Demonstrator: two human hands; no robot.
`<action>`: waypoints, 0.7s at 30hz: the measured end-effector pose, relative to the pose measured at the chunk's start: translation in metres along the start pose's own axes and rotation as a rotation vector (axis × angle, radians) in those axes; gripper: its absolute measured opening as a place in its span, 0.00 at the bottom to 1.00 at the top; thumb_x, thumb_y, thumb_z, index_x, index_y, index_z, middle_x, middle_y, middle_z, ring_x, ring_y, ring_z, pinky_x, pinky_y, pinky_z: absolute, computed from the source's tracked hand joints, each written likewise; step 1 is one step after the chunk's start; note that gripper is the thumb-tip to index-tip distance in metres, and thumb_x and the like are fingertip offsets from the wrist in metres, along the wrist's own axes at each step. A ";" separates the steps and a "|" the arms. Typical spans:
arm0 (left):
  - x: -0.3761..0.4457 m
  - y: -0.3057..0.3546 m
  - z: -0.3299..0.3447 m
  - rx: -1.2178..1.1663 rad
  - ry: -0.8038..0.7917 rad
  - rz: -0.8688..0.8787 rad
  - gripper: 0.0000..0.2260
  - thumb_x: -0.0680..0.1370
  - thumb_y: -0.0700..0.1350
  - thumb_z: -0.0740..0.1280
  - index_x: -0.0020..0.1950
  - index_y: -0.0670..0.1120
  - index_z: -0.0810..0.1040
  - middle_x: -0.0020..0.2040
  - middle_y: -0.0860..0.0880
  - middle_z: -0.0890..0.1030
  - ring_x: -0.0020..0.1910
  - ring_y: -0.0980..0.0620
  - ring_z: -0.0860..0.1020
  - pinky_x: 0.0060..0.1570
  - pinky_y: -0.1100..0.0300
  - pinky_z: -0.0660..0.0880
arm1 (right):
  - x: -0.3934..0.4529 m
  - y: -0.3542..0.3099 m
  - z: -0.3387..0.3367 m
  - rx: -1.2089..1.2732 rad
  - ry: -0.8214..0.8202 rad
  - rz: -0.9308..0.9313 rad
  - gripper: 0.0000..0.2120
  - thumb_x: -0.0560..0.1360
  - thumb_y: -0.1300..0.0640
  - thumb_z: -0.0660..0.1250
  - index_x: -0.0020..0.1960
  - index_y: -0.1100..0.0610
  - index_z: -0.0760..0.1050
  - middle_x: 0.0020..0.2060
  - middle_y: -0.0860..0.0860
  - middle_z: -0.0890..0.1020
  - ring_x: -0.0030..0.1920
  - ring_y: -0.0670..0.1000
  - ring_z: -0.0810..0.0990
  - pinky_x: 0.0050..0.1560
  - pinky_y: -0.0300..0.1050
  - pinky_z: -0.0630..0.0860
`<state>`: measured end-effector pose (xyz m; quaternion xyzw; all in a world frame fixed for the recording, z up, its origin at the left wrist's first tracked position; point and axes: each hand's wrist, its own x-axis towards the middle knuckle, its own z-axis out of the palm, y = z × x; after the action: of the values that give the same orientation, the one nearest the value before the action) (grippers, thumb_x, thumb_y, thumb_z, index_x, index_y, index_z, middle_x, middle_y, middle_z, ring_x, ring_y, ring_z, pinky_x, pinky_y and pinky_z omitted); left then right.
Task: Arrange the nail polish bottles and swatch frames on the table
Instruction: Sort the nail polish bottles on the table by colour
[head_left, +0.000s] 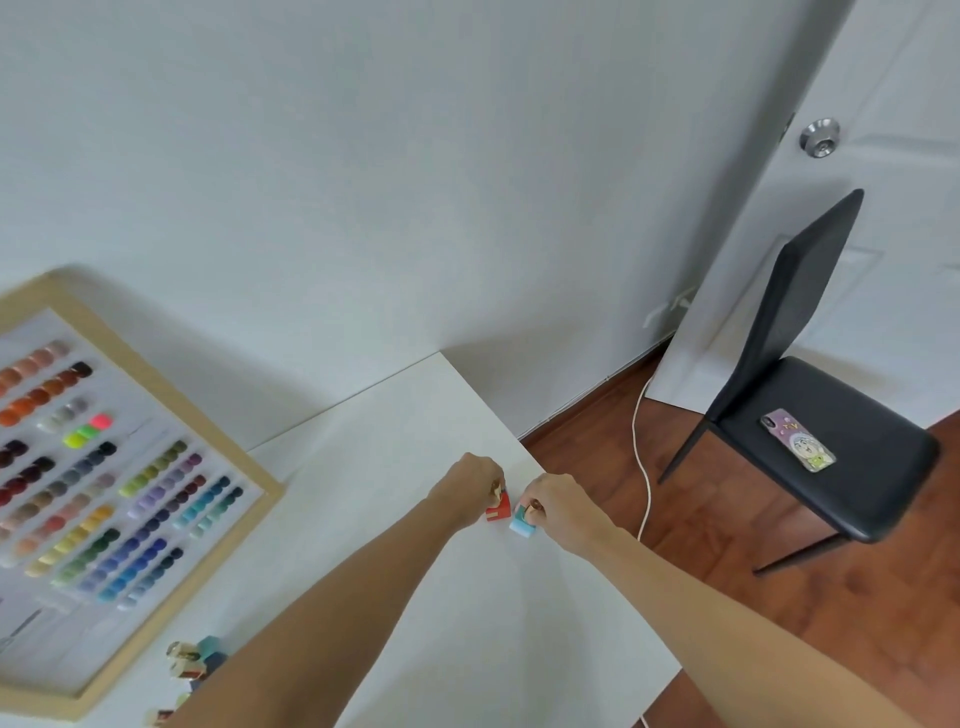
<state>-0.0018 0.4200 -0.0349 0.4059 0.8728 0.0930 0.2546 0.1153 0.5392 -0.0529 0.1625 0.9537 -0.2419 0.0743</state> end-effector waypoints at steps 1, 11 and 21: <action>0.002 0.000 0.000 0.001 0.000 0.001 0.10 0.78 0.41 0.65 0.58 0.44 0.79 0.55 0.44 0.81 0.51 0.47 0.78 0.44 0.62 0.71 | 0.001 0.000 0.001 0.006 0.006 -0.006 0.09 0.75 0.61 0.67 0.54 0.58 0.80 0.52 0.55 0.82 0.49 0.52 0.81 0.53 0.44 0.79; -0.001 0.004 0.002 0.008 0.045 0.062 0.12 0.75 0.38 0.68 0.58 0.44 0.79 0.57 0.43 0.75 0.53 0.43 0.77 0.55 0.51 0.77 | 0.000 -0.006 -0.006 0.118 0.059 -0.084 0.09 0.71 0.66 0.69 0.51 0.61 0.80 0.51 0.57 0.80 0.48 0.55 0.79 0.50 0.43 0.77; -0.056 -0.021 -0.031 -0.111 0.068 0.123 0.21 0.74 0.39 0.71 0.67 0.46 0.73 0.65 0.47 0.72 0.58 0.47 0.77 0.56 0.56 0.75 | -0.026 -0.013 -0.010 0.053 0.132 -0.104 0.12 0.74 0.61 0.69 0.58 0.55 0.78 0.62 0.50 0.75 0.59 0.49 0.76 0.60 0.36 0.73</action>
<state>-0.0020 0.3653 0.0043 0.4409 0.8477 0.1703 0.2408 0.1342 0.5265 -0.0329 0.1304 0.9570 -0.2592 -0.0057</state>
